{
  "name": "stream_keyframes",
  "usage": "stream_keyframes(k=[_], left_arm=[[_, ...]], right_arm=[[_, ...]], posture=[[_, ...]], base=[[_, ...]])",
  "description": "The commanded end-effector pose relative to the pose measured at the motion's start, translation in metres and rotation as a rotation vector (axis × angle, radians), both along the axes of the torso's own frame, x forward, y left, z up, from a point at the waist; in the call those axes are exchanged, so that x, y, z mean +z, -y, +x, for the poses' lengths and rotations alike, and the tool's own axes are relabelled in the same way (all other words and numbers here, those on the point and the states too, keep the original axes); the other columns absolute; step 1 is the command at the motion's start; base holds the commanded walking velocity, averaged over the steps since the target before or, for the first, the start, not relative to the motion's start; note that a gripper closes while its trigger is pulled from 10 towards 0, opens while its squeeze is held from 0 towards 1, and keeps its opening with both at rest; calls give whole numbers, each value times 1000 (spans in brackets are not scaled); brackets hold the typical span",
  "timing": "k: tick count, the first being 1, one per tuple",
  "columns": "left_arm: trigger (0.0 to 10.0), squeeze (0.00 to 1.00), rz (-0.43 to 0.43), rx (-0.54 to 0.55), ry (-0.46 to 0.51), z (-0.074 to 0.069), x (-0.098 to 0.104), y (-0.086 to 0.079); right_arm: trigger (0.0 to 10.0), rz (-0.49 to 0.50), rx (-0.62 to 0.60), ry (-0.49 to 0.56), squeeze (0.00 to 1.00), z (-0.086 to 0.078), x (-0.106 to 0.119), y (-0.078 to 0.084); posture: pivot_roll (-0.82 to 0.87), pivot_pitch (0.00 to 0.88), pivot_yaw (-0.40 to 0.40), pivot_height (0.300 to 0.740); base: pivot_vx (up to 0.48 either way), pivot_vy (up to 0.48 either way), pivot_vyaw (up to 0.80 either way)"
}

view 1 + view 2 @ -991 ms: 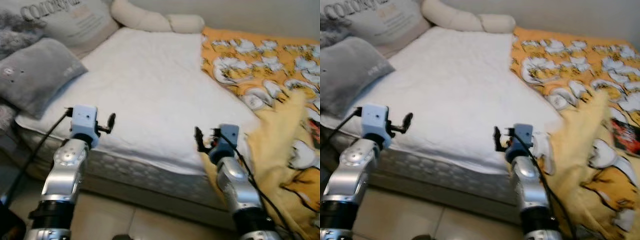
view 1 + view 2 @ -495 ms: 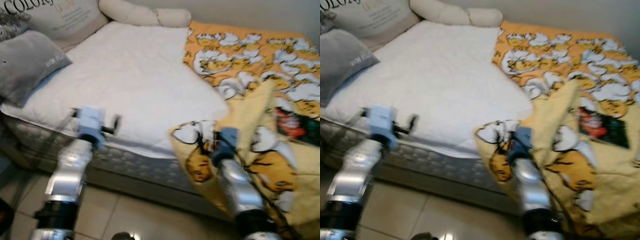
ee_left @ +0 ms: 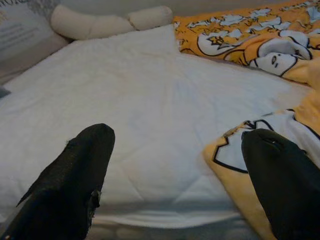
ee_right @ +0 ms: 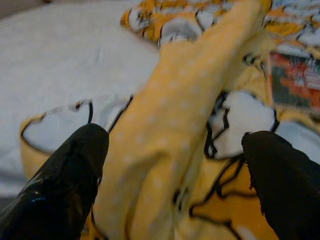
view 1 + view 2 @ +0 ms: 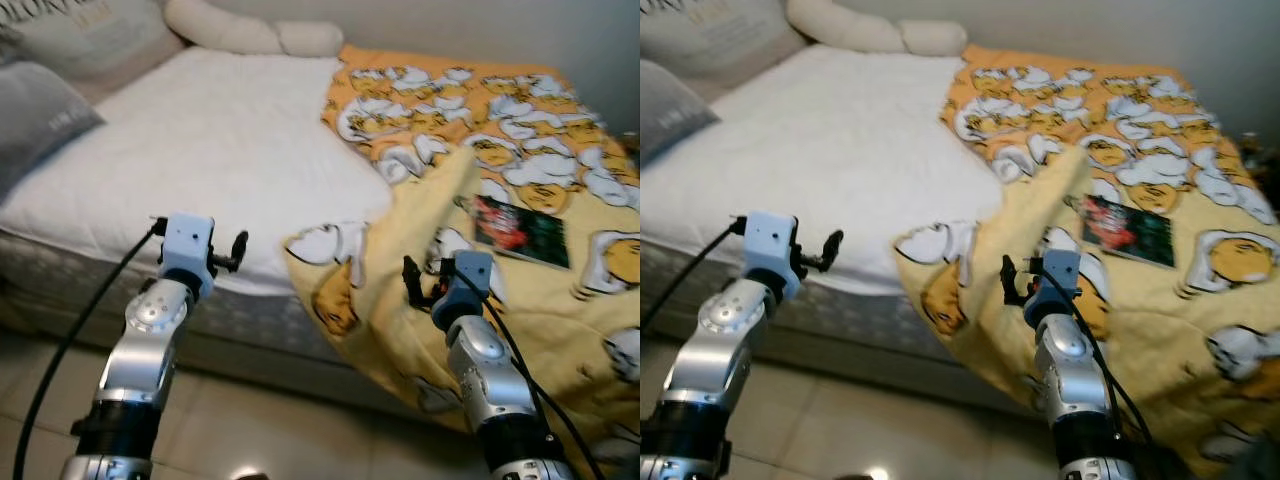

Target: Clean up the room

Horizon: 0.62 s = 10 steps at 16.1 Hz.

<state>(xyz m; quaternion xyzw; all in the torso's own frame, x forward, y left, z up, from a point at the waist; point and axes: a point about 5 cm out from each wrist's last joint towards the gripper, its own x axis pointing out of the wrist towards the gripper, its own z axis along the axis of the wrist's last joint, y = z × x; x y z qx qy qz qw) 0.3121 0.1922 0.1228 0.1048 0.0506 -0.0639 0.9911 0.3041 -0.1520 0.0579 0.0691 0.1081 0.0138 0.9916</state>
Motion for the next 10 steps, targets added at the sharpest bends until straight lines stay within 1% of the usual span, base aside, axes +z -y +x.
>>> stream_keyframes(k=[1,3,10], left_arm=[[10000,961,10,11,0,1,2,-5],[10000,965,9,13,-3,1,1,-6],[10000,961,5,16,-11,2,-1,-5]], right_arm=[[10000,8,19,19,1000,3,4,-7],[10000,6,17,20,1000,4,5,-5],[10000,4,19,17,1000,5,6,-4]], posture=[[120,0,2,740],[116,0,4,740],[114,0,6,740]], base=[[0,-322,0],[0,-319,0],[0,-319,763]])
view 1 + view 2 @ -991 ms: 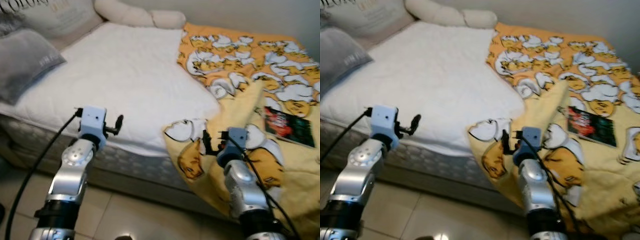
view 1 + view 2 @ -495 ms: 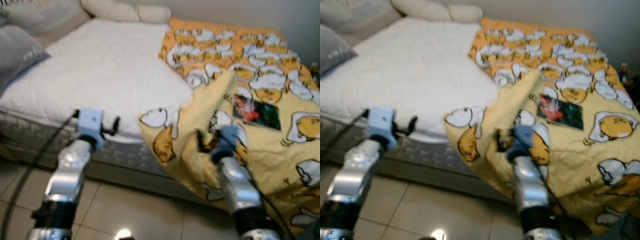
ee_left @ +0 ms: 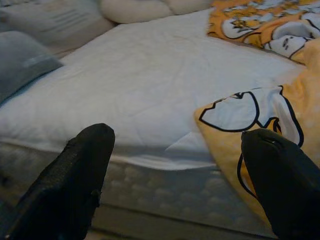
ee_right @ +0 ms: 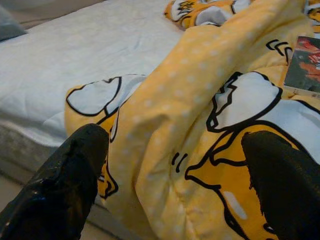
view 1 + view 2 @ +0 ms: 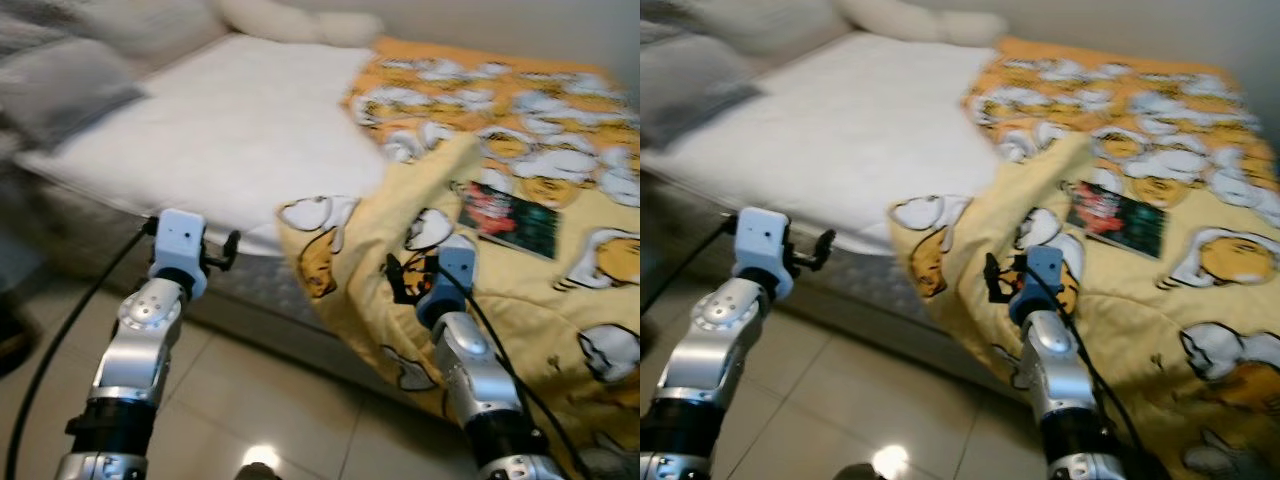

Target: Clean up the room

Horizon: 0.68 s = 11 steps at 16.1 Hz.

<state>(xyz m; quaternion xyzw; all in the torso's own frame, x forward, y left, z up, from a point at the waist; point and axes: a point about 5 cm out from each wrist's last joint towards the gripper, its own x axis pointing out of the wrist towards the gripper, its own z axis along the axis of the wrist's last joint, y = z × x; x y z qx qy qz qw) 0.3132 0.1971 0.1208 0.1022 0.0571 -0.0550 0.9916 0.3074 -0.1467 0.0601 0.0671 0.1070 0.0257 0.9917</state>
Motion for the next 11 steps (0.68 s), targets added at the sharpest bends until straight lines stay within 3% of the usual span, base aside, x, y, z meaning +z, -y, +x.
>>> stream_keyframes(k=[1,11], left_arm=[[10000,961,7,-2,1,2,1,0],[10000,957,2,-1,0,4,1,0]], right_arm=[[10000,5,-4,12,1000,2,3,1],[10000,0,1,10,1000,3,3,2]], posture=[[116,0,2,740],[118,0,-4,740]], base=[[0,-319,800],[0,-319,800]])
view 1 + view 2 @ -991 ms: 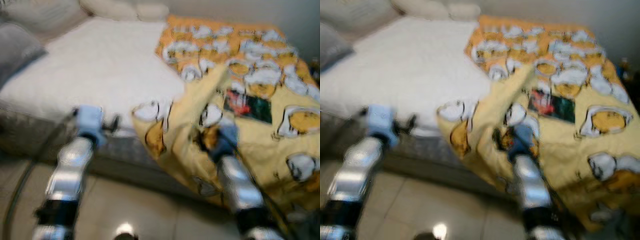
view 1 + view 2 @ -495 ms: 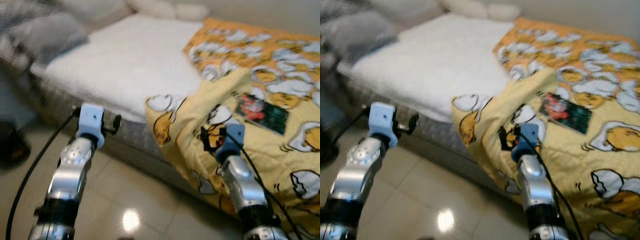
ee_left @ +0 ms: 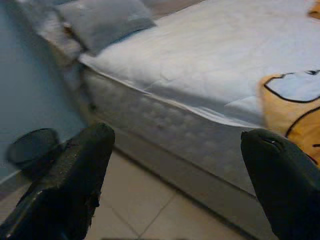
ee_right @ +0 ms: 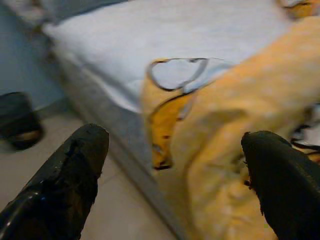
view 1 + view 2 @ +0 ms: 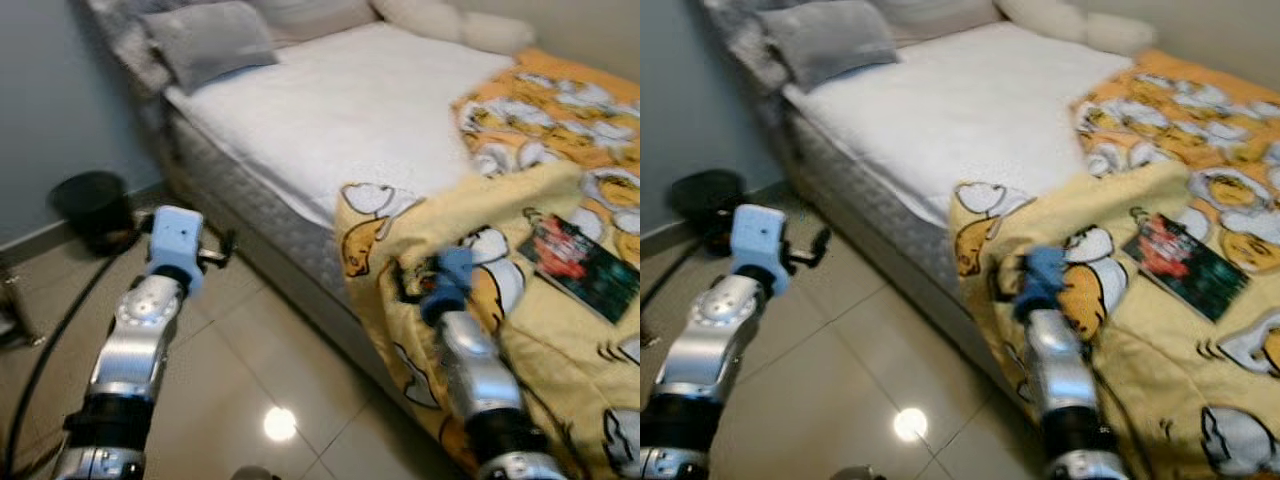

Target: Clean up the room

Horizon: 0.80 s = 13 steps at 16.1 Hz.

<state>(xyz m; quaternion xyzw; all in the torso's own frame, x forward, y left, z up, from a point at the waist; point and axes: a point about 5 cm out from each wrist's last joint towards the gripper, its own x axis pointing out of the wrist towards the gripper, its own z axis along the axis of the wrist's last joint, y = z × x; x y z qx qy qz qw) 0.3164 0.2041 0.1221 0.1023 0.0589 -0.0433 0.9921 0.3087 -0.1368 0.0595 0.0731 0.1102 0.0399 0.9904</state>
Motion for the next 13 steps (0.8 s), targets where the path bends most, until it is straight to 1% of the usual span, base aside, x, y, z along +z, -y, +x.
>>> stream_keyframes(k=[1,5,6,7,8,10,11,13], left_arm=[[10000,961,1,-25,0,0,-1,7],[10000,957,0,-27,-4,0,-2,8],[10000,949,-2,-29,-6,0,-3,9],[10000,925,-7,-30,-7,0,-3,9],[10000,816,-27,-14,-38,0,-6,9],[10000,816,-24,-24,-24,1,-5,10],[10000,827,-33,-36,-30,1,-5,10],[10000,843,-60,-49,-31,0,-5,10]], right_arm=[[10000,-15,-27,14,1000,2,3,12],[10000,-24,-32,9,1000,2,3,13],[10000,-27,-43,-2,1000,1,1,14],[10000,-24,-45,-7,1000,1,0,14],[10000,-13,-47,-27,1000,1,-2,13],[10000,-10,-45,-30,992,2,-1,13],[10000,-15,-36,-28,0,2,-1,12],[10000,-21,-33,-33,0,3,-1,10]], posture=[[118,0,-4,740],[116,0,-2,740],[116,0,-3,740],[117,0,-3,740],[117,0,-3,740],[117,0,-4,740],[117,0,-3,740],[116,0,-4,740]], base=[[0,-319,800],[0,-319,800],[0,-315,0],[0,0,0],[0,0,0],[0,0,0],[0,0,0],[0,0,0]])
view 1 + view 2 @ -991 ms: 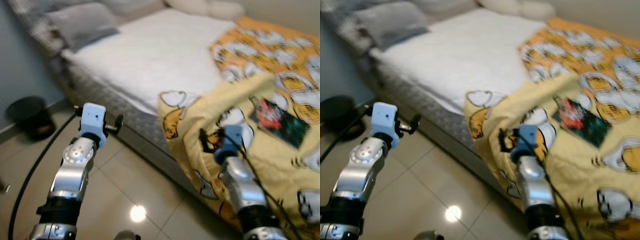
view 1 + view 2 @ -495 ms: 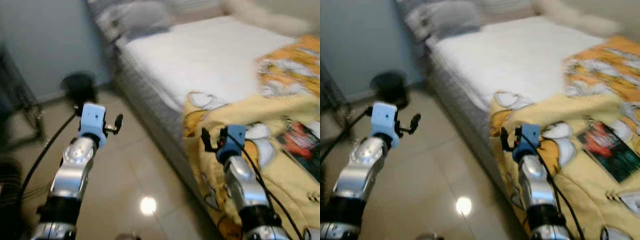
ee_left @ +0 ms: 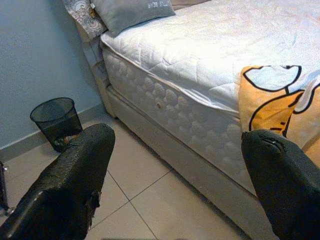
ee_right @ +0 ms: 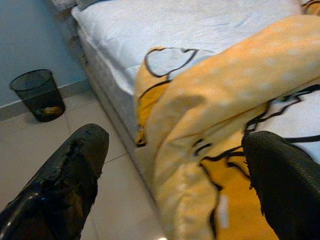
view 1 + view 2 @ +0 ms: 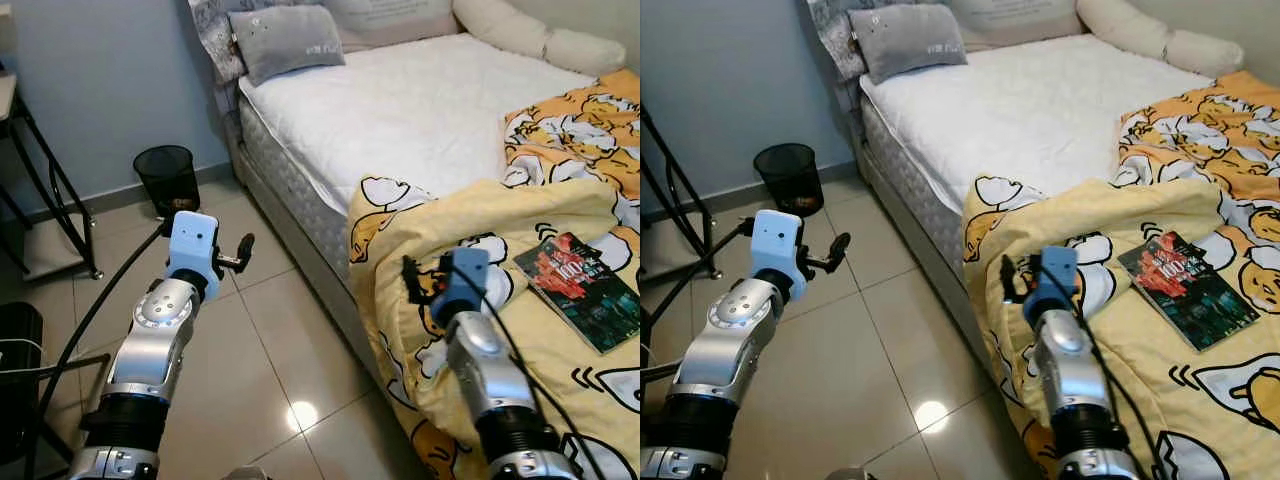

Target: Clean up the room

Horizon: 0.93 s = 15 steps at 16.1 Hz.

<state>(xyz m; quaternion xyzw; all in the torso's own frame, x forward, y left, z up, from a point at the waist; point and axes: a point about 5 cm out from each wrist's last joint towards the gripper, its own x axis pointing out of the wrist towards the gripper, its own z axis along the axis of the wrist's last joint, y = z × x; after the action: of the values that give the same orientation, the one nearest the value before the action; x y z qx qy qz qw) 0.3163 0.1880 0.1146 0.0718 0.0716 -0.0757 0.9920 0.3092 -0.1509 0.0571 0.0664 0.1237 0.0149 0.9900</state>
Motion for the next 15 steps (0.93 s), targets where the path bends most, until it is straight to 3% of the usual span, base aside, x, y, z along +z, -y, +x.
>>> stream_keyframes(k=[1,12,15], left_arm=[[10000,843,2,4,3,0,3,-5],[10000,835,-8,-29,-12,-3,-1,0],[10000,831,-8,-34,-14,-5,-2,1]], right_arm=[[10000,-1,-9,-13,0,3,1,-1],[10000,6,-37,-10,0,3,1,3],[10000,-1,-36,-4,0,2,2,3]], posture=[[116,0,-4,740],[110,0,-1,740],[111,0,-5,740]], base=[[0,0,-538],[229,0,-800],[255,0,0]])
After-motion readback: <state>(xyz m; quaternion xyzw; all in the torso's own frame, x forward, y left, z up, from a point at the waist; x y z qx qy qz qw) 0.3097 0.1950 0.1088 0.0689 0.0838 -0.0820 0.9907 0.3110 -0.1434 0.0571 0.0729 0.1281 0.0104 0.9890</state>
